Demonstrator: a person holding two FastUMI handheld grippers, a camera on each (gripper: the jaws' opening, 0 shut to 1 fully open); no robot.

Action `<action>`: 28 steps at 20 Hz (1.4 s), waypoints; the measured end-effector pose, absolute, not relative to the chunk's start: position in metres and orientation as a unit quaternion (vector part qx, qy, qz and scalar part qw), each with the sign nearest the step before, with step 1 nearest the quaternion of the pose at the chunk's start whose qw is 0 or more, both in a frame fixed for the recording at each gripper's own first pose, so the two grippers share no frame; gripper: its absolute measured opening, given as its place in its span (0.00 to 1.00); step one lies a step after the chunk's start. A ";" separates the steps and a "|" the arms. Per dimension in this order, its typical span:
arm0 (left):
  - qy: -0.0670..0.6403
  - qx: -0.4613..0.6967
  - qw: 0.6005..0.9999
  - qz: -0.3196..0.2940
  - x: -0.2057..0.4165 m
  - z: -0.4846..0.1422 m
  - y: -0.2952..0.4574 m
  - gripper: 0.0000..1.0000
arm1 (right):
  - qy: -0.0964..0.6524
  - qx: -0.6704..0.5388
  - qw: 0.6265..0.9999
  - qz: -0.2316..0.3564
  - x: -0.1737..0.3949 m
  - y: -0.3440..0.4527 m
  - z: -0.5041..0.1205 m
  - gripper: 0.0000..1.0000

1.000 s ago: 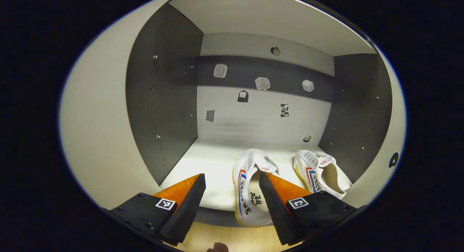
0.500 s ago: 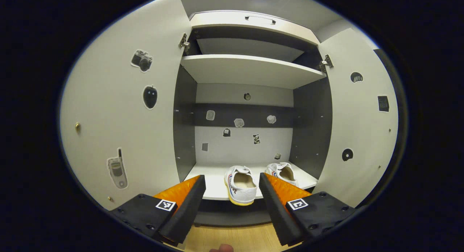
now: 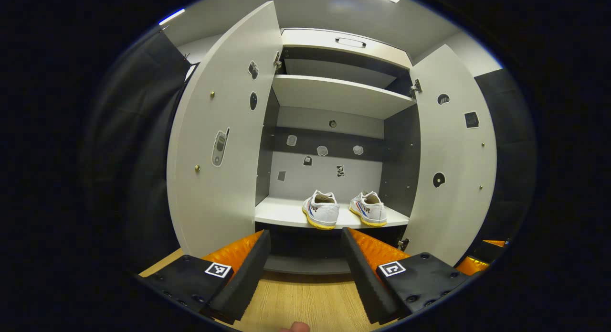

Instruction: Grab one shoe with the right hand and put it into the shoe cabinet, grab the other shoe with the left hand and put it into the shoe cabinet; then close the right door with the right hand and the left door with the left hand.

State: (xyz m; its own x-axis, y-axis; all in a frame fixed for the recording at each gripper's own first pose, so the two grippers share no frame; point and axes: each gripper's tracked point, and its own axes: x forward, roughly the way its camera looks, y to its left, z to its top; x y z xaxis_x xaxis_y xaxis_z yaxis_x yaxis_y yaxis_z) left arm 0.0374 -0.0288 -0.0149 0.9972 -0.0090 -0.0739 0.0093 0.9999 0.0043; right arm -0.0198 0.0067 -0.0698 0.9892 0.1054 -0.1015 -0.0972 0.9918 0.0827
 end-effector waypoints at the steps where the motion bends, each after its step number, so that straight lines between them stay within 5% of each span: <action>1: 0.027 0.005 1.000 -0.005 0.030 -0.017 -0.027 0.96 | 0.053 0.038 0.997 0.052 -0.019 0.009 -0.069 0.92; 14: 0.020 0.006 1.000 0.000 -0.004 -0.034 -0.030 0.94 | 0.024 0.028 0.999 0.036 -0.013 -0.012 -0.031 0.92; 23: 0.033 0.009 0.999 -0.017 -0.013 -0.054 -0.045 0.96 | -0.031 -0.013 0.995 -0.092 0.044 -0.196 0.084 0.93; 28: 0.043 0.007 0.999 -0.016 -0.012 -0.061 -0.046 0.96 | -0.021 -0.039 0.993 -0.108 0.092 -0.239 0.094 0.98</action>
